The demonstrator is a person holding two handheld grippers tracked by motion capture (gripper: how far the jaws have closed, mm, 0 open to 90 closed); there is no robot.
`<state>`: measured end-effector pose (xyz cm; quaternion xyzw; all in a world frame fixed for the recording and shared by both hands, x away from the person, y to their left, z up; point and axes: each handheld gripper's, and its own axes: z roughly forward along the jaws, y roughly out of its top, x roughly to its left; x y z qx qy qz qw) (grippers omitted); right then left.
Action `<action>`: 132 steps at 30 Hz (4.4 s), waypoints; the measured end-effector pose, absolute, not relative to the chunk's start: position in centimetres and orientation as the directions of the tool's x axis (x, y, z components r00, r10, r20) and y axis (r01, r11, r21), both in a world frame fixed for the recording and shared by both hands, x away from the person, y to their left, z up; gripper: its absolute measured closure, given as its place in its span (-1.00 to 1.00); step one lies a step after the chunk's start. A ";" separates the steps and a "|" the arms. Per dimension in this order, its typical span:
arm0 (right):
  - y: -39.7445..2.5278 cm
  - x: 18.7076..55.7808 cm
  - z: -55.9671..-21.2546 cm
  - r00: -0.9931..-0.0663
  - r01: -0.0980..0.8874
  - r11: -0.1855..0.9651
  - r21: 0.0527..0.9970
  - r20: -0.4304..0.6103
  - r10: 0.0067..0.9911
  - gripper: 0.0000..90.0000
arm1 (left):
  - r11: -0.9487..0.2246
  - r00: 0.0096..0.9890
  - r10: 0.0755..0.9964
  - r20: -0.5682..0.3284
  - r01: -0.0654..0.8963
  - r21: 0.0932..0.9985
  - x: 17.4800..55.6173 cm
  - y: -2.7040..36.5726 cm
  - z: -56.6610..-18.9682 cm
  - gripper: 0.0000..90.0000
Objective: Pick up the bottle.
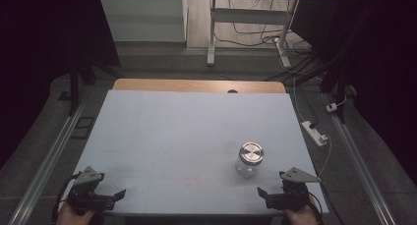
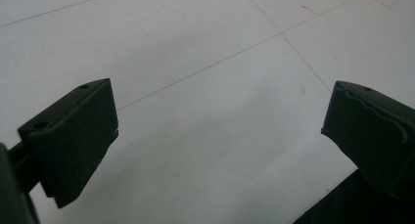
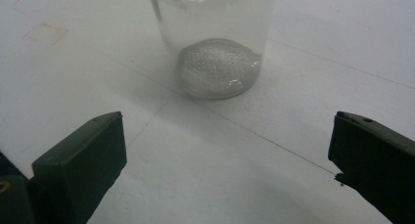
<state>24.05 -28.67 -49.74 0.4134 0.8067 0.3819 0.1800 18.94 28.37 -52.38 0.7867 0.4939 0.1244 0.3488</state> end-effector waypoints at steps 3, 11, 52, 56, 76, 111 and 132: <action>-28.7 24.1 -49.7 -0.594 0.532 0.362 0.765 0.032 0.804 -1.00 | -0.273 0.488 0.859 -0.154 0.691 0.670 19.0 28.4 -52.4 -0.99; -28.9 24.3 -49.8 -0.595 0.552 0.351 0.756 0.062 0.801 -1.00 | -0.274 0.493 0.854 -0.165 0.696 0.664 19.0 28.4 -52.4 -0.97; -26.8 25.5 -49.2 -0.674 0.459 0.377 0.804 0.039 0.737 -1.00 | -0.241 0.488 0.846 -0.214 0.709 0.663 19.2 28.9 -52.5 -0.96; -26.4 25.9 -49.2 -0.685 0.455 0.377 0.807 0.046 0.727 -1.00 | -0.238 0.488 0.845 -0.218 0.708 0.665 19.2 29.0 -52.5 -0.96; -25.2 28.0 -49.4 -0.677 0.476 0.369 0.798 0.065 0.733 -1.00 | -0.228 0.487 0.842 -0.233 0.712 0.664 19.3 29.1 -52.5 -0.98; -23.3 31.6 -50.4 -0.671 0.477 0.406 0.780 0.025 0.741 -1.00 | -0.224 0.491 0.835 -0.249 0.716 0.661 19.4 29.2 -52.6 -0.99; -23.4 31.7 -50.4 -0.697 0.426 0.420 0.801 -0.006 0.717 -0.69 | -0.227 0.494 0.833 -0.250 0.717 0.660 19.4 29.2 -52.6 -0.99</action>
